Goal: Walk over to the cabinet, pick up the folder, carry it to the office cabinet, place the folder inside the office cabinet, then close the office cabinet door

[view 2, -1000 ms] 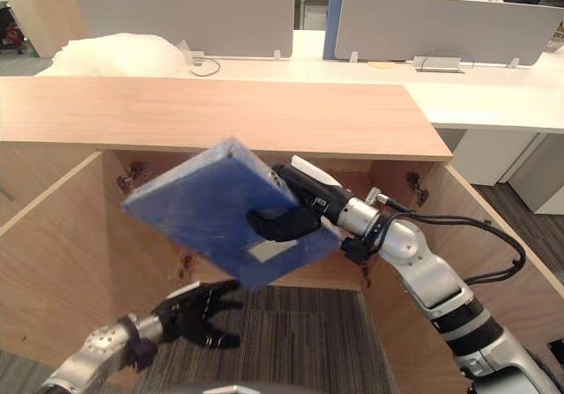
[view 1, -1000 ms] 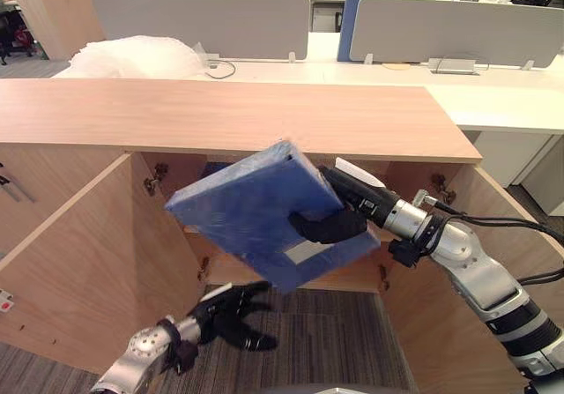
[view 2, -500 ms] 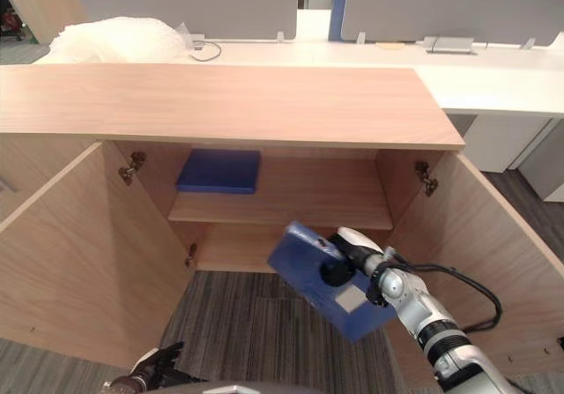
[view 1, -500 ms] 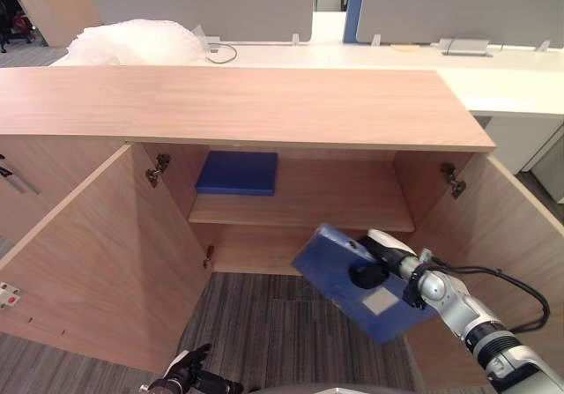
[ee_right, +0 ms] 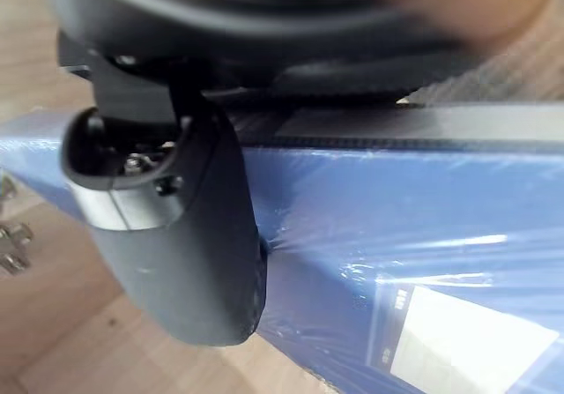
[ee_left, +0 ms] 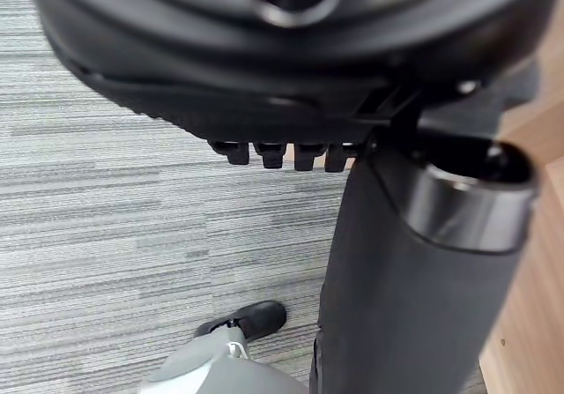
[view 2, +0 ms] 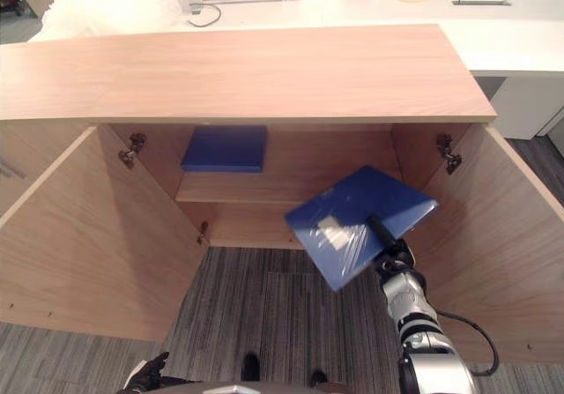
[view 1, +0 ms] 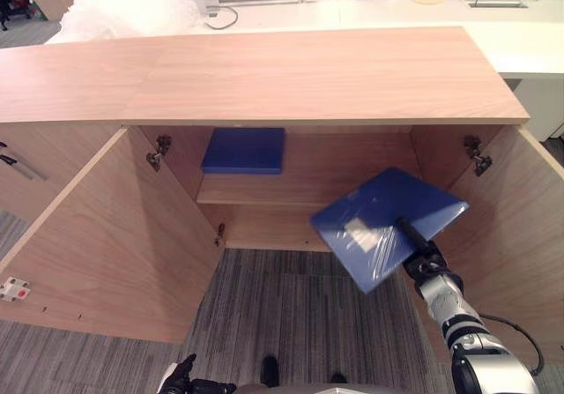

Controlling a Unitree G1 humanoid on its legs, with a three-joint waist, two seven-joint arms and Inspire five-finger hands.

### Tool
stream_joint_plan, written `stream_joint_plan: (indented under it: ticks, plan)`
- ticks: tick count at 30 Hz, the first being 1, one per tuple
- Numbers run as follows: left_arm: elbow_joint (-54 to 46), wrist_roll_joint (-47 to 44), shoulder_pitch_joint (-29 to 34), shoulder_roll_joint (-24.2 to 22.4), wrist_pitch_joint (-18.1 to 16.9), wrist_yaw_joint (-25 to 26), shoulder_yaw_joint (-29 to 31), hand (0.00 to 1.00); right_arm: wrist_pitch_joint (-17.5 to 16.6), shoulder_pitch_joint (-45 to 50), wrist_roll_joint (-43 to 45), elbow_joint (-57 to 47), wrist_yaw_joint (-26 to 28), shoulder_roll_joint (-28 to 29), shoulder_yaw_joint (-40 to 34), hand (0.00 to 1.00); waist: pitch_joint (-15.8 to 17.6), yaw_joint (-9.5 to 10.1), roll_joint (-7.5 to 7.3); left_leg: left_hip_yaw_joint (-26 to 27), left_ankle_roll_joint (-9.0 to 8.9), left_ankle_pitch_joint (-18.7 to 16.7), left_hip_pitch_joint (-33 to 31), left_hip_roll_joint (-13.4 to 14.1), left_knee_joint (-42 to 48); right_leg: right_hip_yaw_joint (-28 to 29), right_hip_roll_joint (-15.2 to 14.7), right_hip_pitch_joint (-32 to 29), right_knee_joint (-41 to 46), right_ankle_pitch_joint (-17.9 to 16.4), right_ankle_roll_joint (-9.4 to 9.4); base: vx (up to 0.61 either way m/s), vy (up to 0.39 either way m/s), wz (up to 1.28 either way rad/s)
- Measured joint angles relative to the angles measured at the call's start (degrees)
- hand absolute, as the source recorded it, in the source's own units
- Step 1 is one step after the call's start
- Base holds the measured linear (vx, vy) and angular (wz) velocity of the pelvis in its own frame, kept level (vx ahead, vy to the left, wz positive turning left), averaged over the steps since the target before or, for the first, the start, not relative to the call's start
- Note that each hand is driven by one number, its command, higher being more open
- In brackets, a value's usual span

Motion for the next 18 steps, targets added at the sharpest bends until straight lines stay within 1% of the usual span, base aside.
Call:
stream_joint_plan:
  ticks: [1, 2, 3, 4, 5, 6, 7, 10, 18]
  plan:
    - [-0.99, -0.37, -0.05, 0.01, -0.08, 0.02, 0.26, 1.00, -0.96, -2.40, 2.60, 0.01, 0.02, -0.07, -1.00, 0.00, 1.32, 0.09, 0.27, 0.06, 0.21, 0.00, -1.78, -0.28, 1.07, 0.10, -0.31, -1.24, -0.02, 0.53, 0.31, -0.08, 0.067, -0.03]
    - [-1.38, -0.37, -0.12, 0.01, -0.10, 0.04, 0.44, 1.00, -1.21, -3.54, 3.34, 0.03, 0.02, -0.08, -1.85, 0.00, 2.05, 0.19, 0.37, 0.10, 0.36, -0.09, -2.59, -0.42, 1.79, 0.19, -0.46, -1.74, 0.00, 0.76, 0.46, -0.08, 0.071, -0.01]
    - [-2.07, -0.75, -0.22, 0.02, -0.04, 0.08, 0.66, 1.00, -2.10, -5.46, 4.44, 0.21, -0.03, -0.43, -2.56, 0.00, 3.51, 0.55, 0.61, 0.13, 0.75, -0.53, -3.93, -0.74, 3.48, 0.29, -0.57, -2.33, 0.06, 1.04, 0.70, -0.09, 0.068, -0.03]
    - [-2.28, -1.61, -0.23, 0.02, -0.04, 0.25, 0.72, 1.00, -2.75, -6.81, 4.38, 0.22, -0.05, -0.76, -3.36, 0.00, 4.45, 1.19, 0.87, 0.29, 1.04, -1.19, -5.33, -0.97, 5.18, 0.53, -0.81, -3.06, 0.26, 1.22, 0.98, -0.08, 0.068, -0.02]
    - [-2.27, -1.65, -0.22, 0.02, -0.02, 0.34, 0.76, 1.00, -2.83, -7.33, 4.38, 0.23, -0.06, -0.97, -3.50, 0.00, 4.89, 1.47, 0.99, 0.31, 1.19, -1.47, -5.81, -1.03, 5.89, 0.59, -0.94, -3.20, 0.27, 1.26, 1.04, -0.09, 0.079, -0.05]
    - [-2.26, -2.08, -0.09, 0.02, 0.14, 0.54, 0.78, 1.00, -2.87, -7.88, 4.37, 0.23, -0.12, -1.26, -3.65, 0.00, 5.33, 2.24, 1.13, 0.52, 1.23, -1.86, -6.47, -1.04, 6.77, 0.82, -1.15, -3.49, 0.27, 1.32, 1.13, -0.07, 0.083, -0.04]
    - [-2.25, -2.53, 0.16, 0.03, 0.19, 0.81, 0.99, 1.00, -2.86, -7.89, 4.36, 0.23, -0.13, -1.31, -3.55, 0.00, 5.40, 3.00, 1.18, 0.66, 1.26, -2.00, -6.74, -1.16, 6.88, 0.95, -1.32, -3.73, 0.24, 1.33, 1.15, -0.05, 0.062, -0.03]
    - [-2.25, -2.70, 0.38, 0.04, 0.75, 1.10, 2.40, 1.00, -2.59, -7.90, 4.29, 0.29, -0.16, -0.97, -3.03, 0.00, 5.67, 4.28, 1.24, 0.73, 1.46, -2.19, -6.82, -1.43, 6.85, 1.05, -1.63, -3.73, -0.15, 1.32, 1.17, -0.02, 0.048, -0.01]
    - [-2.28, -2.74, 0.39, 0.08, 0.94, 1.30, 2.54, 1.00, -2.69, -7.24, 4.21, -0.34, -0.48, 0.81, -1.91, 0.00, 5.70, 4.34, 1.30, 1.36, 1.63, -2.31, -6.00, -1.83, 5.57, 1.71, -1.80, -3.63, -0.75, 1.59, 1.54, 0.03, 0.024, -0.05]
